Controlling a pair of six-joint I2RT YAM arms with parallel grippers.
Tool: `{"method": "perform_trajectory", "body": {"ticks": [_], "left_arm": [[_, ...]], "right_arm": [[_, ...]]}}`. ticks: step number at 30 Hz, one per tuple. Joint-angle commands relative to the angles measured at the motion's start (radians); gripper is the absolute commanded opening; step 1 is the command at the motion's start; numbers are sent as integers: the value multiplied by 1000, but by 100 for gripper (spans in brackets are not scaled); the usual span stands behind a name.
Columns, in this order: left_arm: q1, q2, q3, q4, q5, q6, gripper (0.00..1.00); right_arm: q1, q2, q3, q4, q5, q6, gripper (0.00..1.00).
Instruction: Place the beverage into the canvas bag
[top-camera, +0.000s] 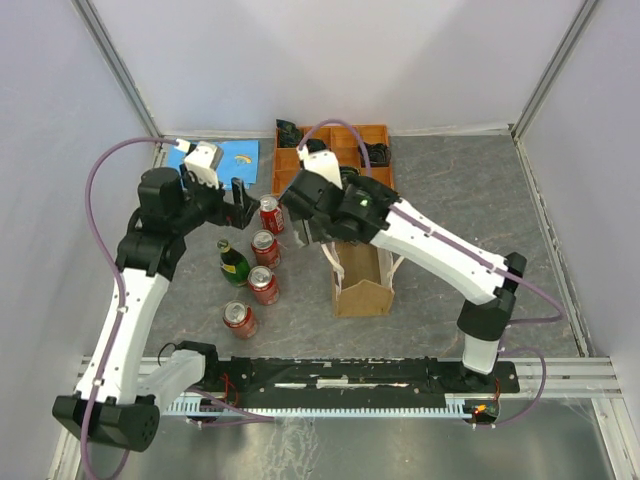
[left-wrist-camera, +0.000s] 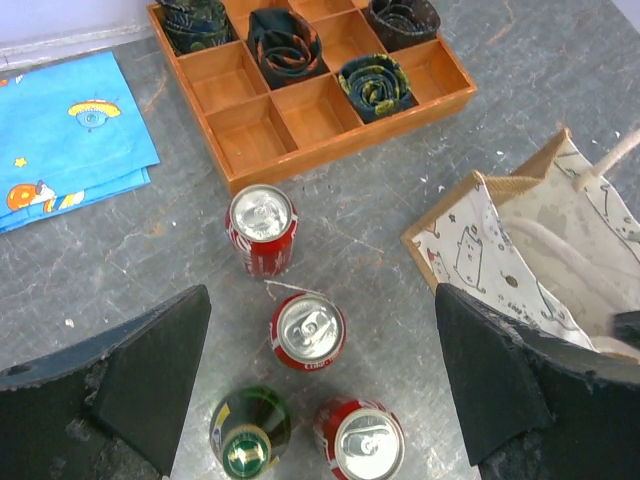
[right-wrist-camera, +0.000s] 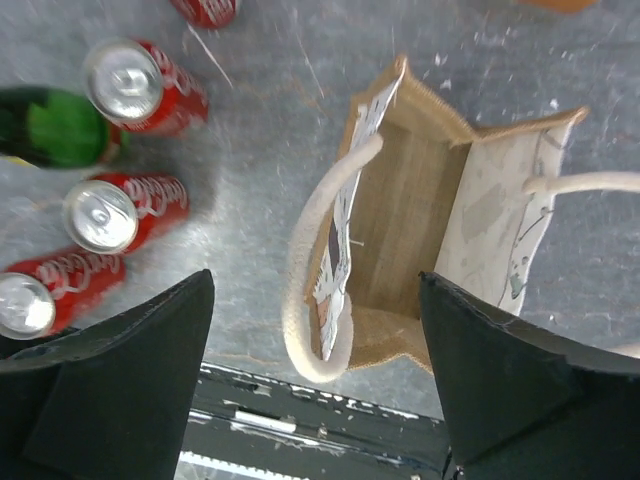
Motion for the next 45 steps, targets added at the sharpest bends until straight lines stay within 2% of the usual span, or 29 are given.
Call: {"method": "perform_trajectory", "body": {"ticks": [1,6,15,24,32,45], "left_arm": [[-6,104,85,-34,-20,-3,99],[-5,240,168,-43,-73,19,99],[-9,516,350,-63,-88,43,99],[-61,802,612,-272,-128,24,97],[-96,910,702,-352,-188,39,97],[-111,1024,775,-458,-280,105,97]], "right_arm": [[-1,-79,110,-12,122,-18,97],[-78,-104,83,-104,132,-27,99],[-218,-272,-216,-65,111,5,99],[-266,-383,-352,-98,103,41,99],[-271,-455,-446,-93,99,90,99],[-272,-498,-507,-89,85,124,99]]}}
